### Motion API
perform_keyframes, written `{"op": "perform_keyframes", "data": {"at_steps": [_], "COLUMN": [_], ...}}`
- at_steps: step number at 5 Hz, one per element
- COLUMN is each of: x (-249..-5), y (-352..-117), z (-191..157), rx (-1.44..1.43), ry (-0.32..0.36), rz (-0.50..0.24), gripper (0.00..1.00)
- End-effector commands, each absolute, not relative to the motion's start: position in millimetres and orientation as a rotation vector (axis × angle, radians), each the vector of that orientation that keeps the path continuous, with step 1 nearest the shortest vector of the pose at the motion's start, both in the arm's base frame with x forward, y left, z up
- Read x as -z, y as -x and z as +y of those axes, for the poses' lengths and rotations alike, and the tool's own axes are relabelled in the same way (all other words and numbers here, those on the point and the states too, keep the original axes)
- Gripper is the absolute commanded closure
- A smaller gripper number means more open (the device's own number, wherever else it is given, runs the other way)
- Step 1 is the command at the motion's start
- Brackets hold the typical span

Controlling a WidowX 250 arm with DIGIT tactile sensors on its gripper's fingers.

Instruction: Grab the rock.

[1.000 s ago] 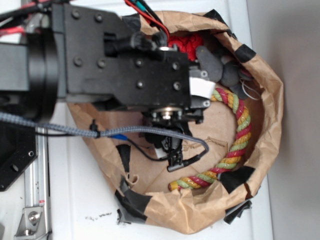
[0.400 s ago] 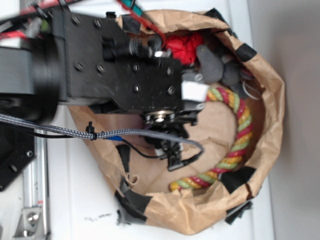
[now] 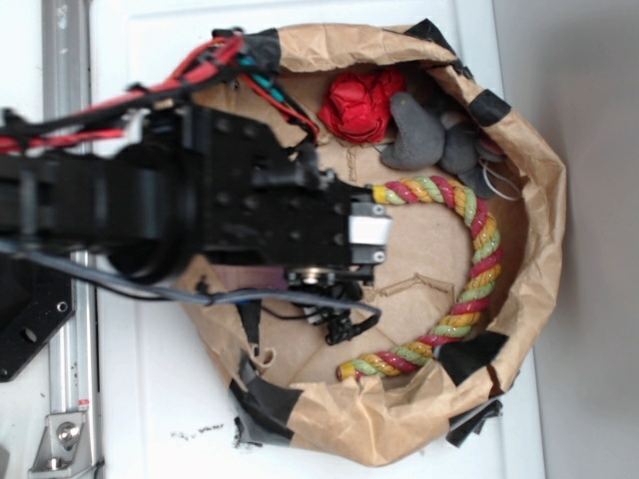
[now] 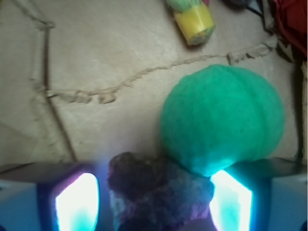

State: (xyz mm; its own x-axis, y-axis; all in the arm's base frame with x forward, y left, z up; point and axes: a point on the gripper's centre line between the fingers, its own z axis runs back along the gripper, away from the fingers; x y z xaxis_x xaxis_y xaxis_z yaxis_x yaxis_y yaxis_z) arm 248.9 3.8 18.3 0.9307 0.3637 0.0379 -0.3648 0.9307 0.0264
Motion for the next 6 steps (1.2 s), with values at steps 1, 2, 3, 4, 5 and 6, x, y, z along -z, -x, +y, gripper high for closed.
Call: {"op": "perform_keyframes", "data": {"at_steps": [1,2,3,4,5,6], "x": [-79,-130,-178,-186,-179,-174], "y": [-258,-267,-274,-278,-268,-266], "z": [12,26,36,38,32,31], "rx": [-0.375,-0.398,-0.178,0.001,0.122,0.093], "ry": [0.0,0.035,0.019,-0.044,-0.099,-0.116], "rz": [-0.081,-0.202,-0.299,-0.277,-0.224,-0.192], "gripper": [1.0,1.0,1.0,1.0,1.0,1.0]}}
